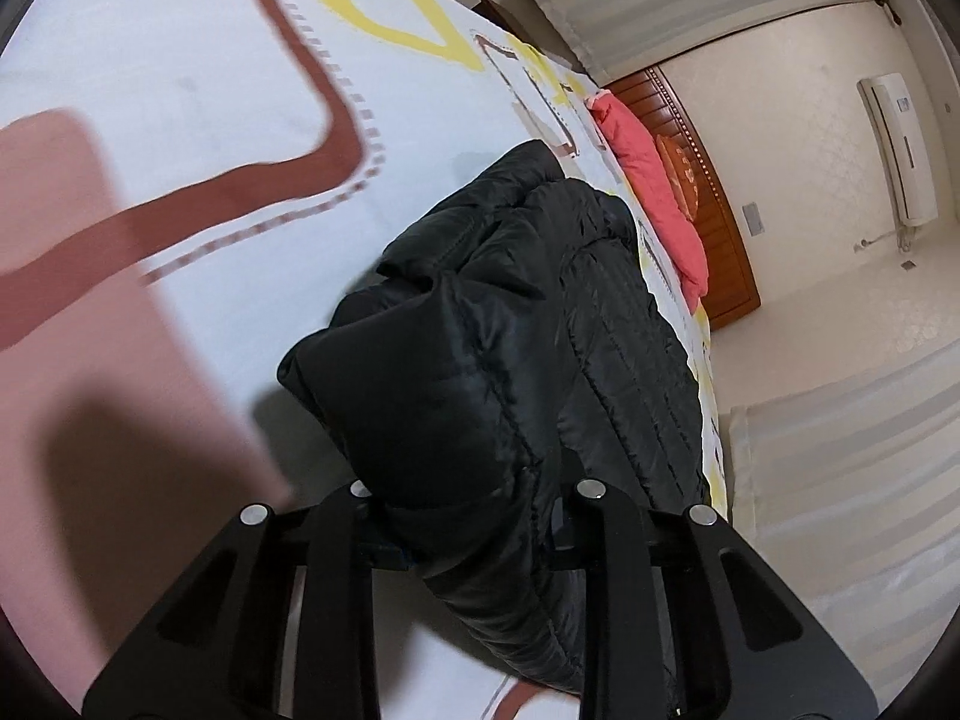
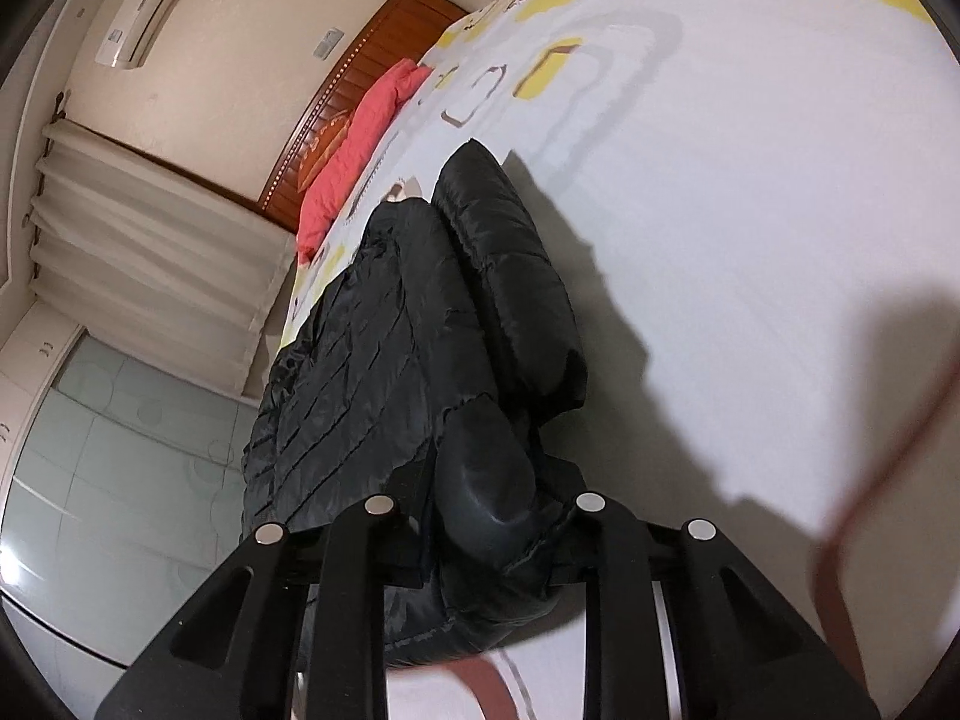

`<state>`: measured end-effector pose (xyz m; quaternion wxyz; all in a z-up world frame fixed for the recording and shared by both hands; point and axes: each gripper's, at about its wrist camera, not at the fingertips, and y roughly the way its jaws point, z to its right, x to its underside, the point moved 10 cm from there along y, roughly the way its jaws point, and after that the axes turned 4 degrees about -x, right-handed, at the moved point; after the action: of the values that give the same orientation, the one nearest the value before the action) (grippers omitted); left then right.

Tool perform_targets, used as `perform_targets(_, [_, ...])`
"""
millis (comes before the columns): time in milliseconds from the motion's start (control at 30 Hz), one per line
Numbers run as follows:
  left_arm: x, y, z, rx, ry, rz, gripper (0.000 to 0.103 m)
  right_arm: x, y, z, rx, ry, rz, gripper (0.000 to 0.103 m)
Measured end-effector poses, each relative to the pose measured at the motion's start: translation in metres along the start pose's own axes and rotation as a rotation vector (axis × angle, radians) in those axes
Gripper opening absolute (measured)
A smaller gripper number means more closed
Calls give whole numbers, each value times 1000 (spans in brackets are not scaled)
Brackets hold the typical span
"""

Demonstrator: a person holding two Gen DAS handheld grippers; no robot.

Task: Fold large clothes
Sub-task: 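Open both tools and release the folded hem onto the jacket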

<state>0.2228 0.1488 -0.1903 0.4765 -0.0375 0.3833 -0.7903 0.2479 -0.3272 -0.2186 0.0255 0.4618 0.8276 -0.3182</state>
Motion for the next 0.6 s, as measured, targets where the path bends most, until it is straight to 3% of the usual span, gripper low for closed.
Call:
perform_targets(300, [22,-36,-26,-3,28,-20,29,42,-37,10,13,-51,-36,25])
perform_targets(500, [15,-44,-32,-52,22,-12,58,30,-46,13,43,-45,-11,47])
perform_targets(533, [13,-50,-35,-76,36,2,67,27,-55,15,64,-58,8,56])
perform_targets(600, [7,-62,-42,-122,67,33,72,20,-70,19,102,-75,50,60])
